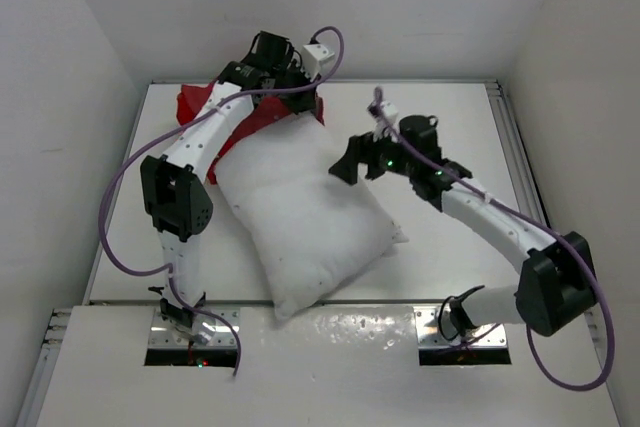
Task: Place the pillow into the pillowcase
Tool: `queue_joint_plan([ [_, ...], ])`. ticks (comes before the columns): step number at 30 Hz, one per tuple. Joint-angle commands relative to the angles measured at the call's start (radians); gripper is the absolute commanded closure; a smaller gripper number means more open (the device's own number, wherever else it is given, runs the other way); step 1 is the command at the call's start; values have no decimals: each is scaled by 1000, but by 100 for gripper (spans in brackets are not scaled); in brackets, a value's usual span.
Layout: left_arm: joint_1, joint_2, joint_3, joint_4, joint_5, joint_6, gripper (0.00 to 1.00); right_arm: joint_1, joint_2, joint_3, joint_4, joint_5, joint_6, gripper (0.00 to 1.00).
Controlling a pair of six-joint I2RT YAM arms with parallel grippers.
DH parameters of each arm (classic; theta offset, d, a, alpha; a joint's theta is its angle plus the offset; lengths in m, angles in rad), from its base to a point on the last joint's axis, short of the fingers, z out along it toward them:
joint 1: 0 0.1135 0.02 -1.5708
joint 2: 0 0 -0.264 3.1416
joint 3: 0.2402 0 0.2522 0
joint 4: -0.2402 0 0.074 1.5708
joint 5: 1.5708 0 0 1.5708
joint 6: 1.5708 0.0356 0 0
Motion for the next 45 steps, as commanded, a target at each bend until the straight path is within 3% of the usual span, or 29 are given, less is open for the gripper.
queue_joint_plan([
  [1,-12,-84,-1,-8,98,27,100,-124,-73,101,88,-71,51,6],
  [4,6,-110,-33,-12,69,38,100,-195,-58,150,48,-21,58,1],
  [7,17,-120,-47,-22,67,41,100,-198,92,245,-11,-69,112,1],
  [9,20,-127,-65,-5,52,33,100,-172,213,302,-15,-158,111,1],
  [14,25,-149,-99,20,47,10,100,-62,346,274,112,-146,123,1],
  [19,30,-158,-113,28,42,-4,100,12,482,329,70,-150,152,5],
  [21,31,-158,-114,25,59,-8,100,21,489,331,148,-207,211,25],
  [22,31,-158,-102,15,93,-17,100,27,489,348,178,-216,236,58],
  [23,31,-155,-90,6,123,-37,100,31,484,361,214,-216,248,81],
  [24,30,-155,-75,-6,168,-37,100,37,477,378,225,-196,265,98],
  [27,-4,-152,20,-136,326,39,100,37,359,370,375,-68,311,100],
  [28,-10,-152,84,-178,355,82,100,34,320,339,518,-5,328,100],
  [30,-9,-152,155,-333,508,223,100,23,251,258,662,192,350,100],
  [33,-4,-147,322,-532,668,415,100,-6,179,283,793,285,350,100],
  [36,-6,-140,546,-531,632,391,100,-19,153,360,846,290,335,100],
  [39,-10,-140,655,-526,552,366,100,-17,142,434,879,243,304,100],
  [43,-26,-149,654,-488,405,311,100,-6,134,435,877,218,284,100],
  [45,-27,-156,534,-421,316,270,100,-6,137,389,865,233,296,100],
])
